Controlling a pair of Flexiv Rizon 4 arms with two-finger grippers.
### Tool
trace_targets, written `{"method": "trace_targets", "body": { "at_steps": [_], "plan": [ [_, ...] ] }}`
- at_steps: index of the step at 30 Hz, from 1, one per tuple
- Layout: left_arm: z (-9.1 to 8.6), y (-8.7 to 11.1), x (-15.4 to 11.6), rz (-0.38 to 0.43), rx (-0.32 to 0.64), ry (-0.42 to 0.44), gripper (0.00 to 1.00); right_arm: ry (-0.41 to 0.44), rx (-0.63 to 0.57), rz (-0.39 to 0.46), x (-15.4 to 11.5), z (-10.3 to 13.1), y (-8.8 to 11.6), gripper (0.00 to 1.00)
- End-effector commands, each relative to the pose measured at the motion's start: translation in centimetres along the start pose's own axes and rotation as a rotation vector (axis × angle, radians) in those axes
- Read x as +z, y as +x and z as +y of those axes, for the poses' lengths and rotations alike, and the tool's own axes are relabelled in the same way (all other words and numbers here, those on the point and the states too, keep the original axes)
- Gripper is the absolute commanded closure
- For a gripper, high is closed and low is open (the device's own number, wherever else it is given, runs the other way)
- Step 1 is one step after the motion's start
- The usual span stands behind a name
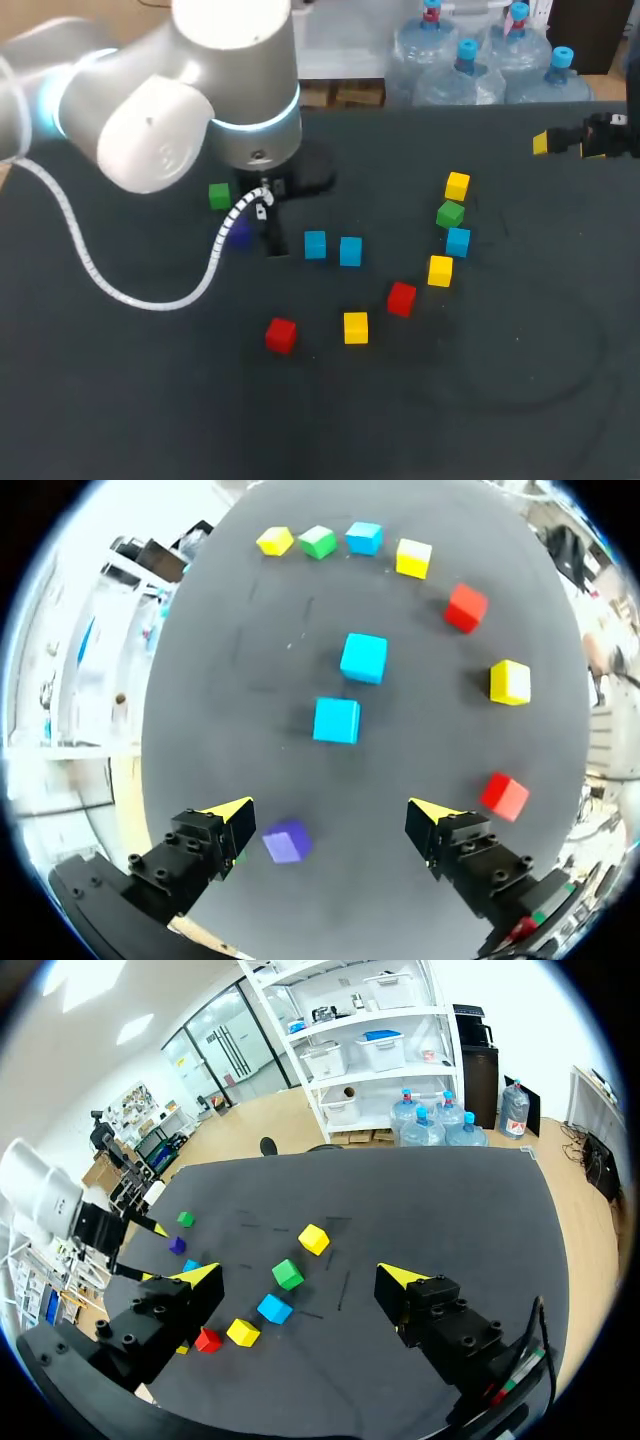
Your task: Place the blue cubes, place green cubes on the blue cubes, place the yellow cubes on the green cubes, then place the red cubes on the yellow cubes, and place purple cube on the red cubes.
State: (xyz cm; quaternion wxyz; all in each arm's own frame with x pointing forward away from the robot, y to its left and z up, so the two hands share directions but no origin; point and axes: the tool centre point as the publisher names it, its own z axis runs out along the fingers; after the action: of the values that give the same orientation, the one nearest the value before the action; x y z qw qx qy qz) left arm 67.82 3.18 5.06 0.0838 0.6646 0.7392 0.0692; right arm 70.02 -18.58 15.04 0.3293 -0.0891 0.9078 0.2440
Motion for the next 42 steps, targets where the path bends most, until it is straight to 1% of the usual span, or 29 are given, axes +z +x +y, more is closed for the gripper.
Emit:
{"method": "trace_targets", "body": {
  "at_steps": [1,3,7,9,15,20,26,29,35,39,42],
  "plan": [
    [1.3,-1.7,1.1,0.03,0.028,0.033,0.0,0.003,0.0,-0.001,0.0,0.1,0.0,0.0],
    [1.7,-2.1,1.7,0.043,0.029,0.062,0.0,0.003,0.0,-0.001,0.0,0.1,0.0,0.0],
    [2.1,-2.9,2.3,0.053,0.033,0.066,0.0,0.003,0.0,-0.001,0.0,0.1,0.0,0.0],
    [2.3,-3.3,2.5,0.076,0.031,0.073,0.0,0.003,0.0,-0.001,0.0,0.1,0.0,0.0],
    [2.0,-4.4,3.1,0.085,0.044,0.093,0.0,0.003,0.0,-0.001,0.0,0.1,0.0,0.0],
    [1.2,-4.4,3.5,0.097,0.035,0.119,0.0,0.003,0.0,-0.001,0.0,0.1,0.0,0.0],
    [0.4,-3.8,4.4,0.101,0.011,0.132,0.0,0.003,0.0,-0.001,0.0,0.1,0.0,0.0],
    [0.4,-3.6,4.7,0.101,0.003,0.141,0.0,0.003,0.0,-0.001,0.0,0.1,0.0,0.0],
    [0.8,-4.0,4.9,0.099,0.006,0.14,0.0,0.003,0.0,-0.001,0.0,0.1,0.0,0.0],
    [0.8,-4.2,5.1,0.09,0.013,0.148,0.0,0.003,0.0,-0.001,0.0,0.1,0.0,0.0],
    [0.5,-4.4,5.4,0.087,0.018,0.158,0.09,0.003,0.0,-0.001,0.0,0.1,0.0,0.0]
  ]
}}
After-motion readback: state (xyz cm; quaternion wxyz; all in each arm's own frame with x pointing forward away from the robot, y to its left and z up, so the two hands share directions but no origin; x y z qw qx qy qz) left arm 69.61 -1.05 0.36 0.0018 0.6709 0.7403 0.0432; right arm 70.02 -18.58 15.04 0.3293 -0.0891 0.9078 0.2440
